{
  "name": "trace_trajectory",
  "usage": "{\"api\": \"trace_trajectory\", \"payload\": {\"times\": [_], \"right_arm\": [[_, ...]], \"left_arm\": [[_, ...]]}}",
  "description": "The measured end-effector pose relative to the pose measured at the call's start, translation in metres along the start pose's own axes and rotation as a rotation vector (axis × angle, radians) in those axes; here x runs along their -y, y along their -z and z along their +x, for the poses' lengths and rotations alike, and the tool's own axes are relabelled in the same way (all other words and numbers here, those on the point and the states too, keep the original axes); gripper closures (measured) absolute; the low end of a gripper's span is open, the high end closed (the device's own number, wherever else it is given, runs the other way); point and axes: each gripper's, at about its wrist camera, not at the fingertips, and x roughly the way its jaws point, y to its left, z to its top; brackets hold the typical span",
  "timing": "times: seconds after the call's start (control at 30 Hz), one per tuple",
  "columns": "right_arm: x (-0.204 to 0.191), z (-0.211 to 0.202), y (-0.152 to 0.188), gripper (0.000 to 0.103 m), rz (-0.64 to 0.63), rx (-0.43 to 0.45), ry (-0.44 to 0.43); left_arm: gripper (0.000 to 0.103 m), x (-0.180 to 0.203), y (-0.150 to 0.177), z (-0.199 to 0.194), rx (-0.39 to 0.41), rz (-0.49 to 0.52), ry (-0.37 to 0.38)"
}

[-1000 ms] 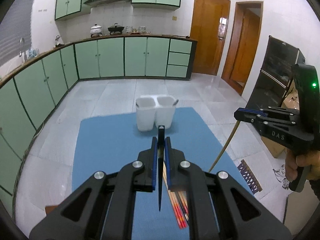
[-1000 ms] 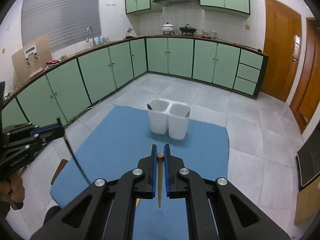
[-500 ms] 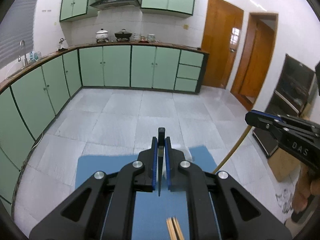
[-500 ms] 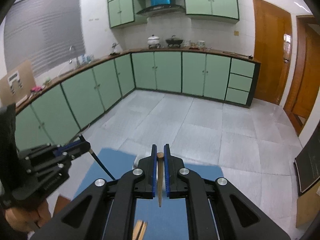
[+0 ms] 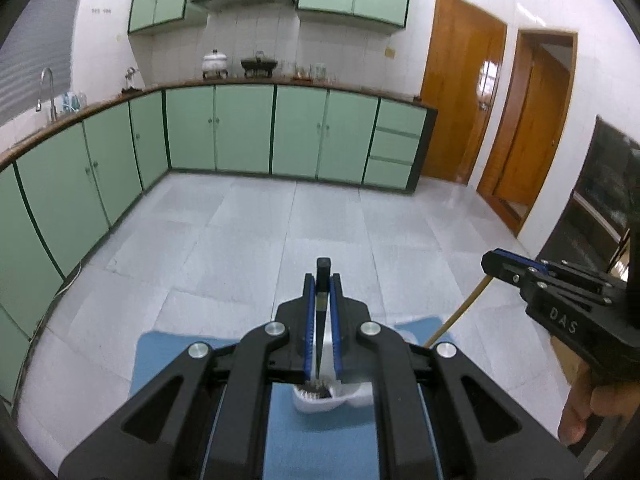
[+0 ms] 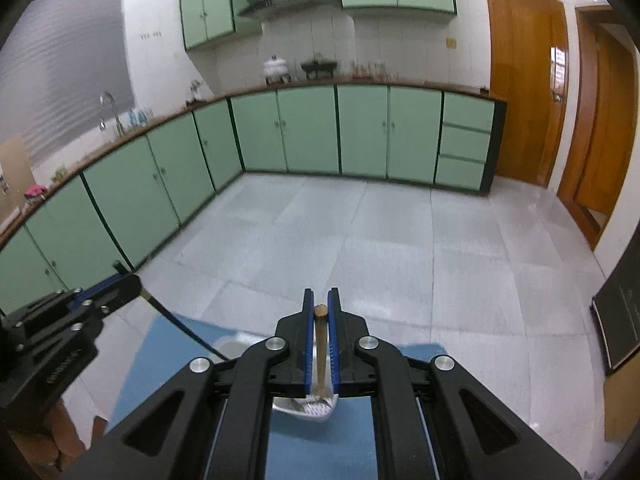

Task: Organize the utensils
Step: 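Carry both chopsticks to the white holder and drop them in upright, then move both grippers back over the remaining chopsticks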

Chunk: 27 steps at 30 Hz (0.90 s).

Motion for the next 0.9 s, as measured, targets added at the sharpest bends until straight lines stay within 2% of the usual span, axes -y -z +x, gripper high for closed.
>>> {"api": "trace_trajectory", "payload": {"times": [0.1,0.13,0.23,0.3,0.4,0.43,0.47,0.5,0.6,0.63,0.77,0.8,0.9], "right_arm": [[0.009,0.010,0.014,0.095,0.019,-0.023,-0.009],[0.012,0.010,0.016,0.090,0.026,-0.021,-0.012],[0.021,-0.003,0.020,0.084,0.038,0.006,-0.006],[0.029,-0.021,0.025,0.083,0.047,0.028,-0.010],[0.033,-0.061,0.045,0.078,0.017,0.089,-0.007],[0.032,-0.071,0.050,0.074,0.010,0.104,-0.007],[0.031,-0.090,0.069,0.070,-0.017,0.128,0.002],[0.030,-0.102,0.083,0.069,-0.034,0.142,0.002],[0.023,-0.137,0.153,0.066,-0.073,0.157,-0.005],[0.020,-0.144,0.179,0.063,-0.080,0.146,-0.007],[-0.002,-0.158,0.287,0.062,-0.106,0.081,-0.020],[-0.006,-0.158,0.305,0.062,-0.097,0.065,-0.025],[-0.026,-0.150,0.383,0.062,-0.094,-0.032,-0.041]], "left_arm": [[0.095,-0.007,0.015,0.008,-0.027,0.002,-0.008],[0.093,-0.009,0.017,0.007,-0.026,0.000,-0.013],[0.074,-0.016,0.020,-0.010,-0.006,0.006,-0.030],[0.070,-0.019,0.021,-0.028,0.016,0.017,-0.031],[0.055,-0.020,0.031,-0.070,0.061,0.043,-0.045],[0.048,-0.021,0.041,-0.089,0.086,0.058,-0.051],[0.041,-0.020,0.048,-0.100,0.099,0.072,-0.060],[0.040,-0.019,0.060,-0.113,0.112,0.092,-0.073],[0.034,-0.023,0.108,-0.149,0.122,0.111,-0.079],[0.032,-0.026,0.124,-0.158,0.119,0.103,-0.077],[0.023,-0.032,0.215,-0.196,0.118,0.081,-0.120],[0.022,-0.033,0.234,-0.204,0.116,0.068,-0.127],[0.020,-0.035,0.288,-0.220,0.104,0.042,-0.141]]}}
